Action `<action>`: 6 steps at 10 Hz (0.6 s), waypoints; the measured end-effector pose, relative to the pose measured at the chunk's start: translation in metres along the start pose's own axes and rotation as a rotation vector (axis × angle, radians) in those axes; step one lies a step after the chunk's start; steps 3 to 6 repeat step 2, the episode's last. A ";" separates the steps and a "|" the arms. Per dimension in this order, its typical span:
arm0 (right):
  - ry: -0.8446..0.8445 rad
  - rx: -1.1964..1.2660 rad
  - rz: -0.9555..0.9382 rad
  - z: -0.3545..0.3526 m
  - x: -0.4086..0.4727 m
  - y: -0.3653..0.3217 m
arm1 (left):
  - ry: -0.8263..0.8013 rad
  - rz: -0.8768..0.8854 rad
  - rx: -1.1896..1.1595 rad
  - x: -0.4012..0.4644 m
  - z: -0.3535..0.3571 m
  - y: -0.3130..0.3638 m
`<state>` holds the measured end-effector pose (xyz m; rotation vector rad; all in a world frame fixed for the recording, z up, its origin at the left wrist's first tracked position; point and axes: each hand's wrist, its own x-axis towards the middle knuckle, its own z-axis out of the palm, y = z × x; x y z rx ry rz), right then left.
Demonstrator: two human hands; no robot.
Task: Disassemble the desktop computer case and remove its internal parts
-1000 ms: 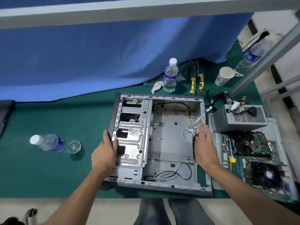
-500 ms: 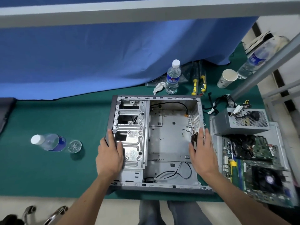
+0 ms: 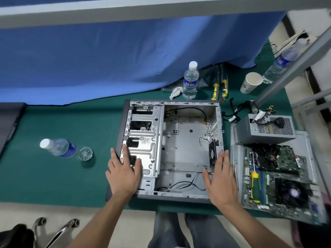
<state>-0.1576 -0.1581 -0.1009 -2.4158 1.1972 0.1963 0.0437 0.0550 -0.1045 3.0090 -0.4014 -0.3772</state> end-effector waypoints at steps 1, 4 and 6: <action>-0.049 0.129 -0.011 -0.013 -0.005 -0.004 | -0.062 0.012 0.006 -0.003 -0.011 -0.003; -0.045 0.355 -0.007 -0.028 -0.012 0.007 | -0.140 0.046 0.009 -0.012 -0.013 -0.010; -0.045 0.355 -0.007 -0.028 -0.012 0.007 | -0.140 0.046 0.009 -0.012 -0.013 -0.010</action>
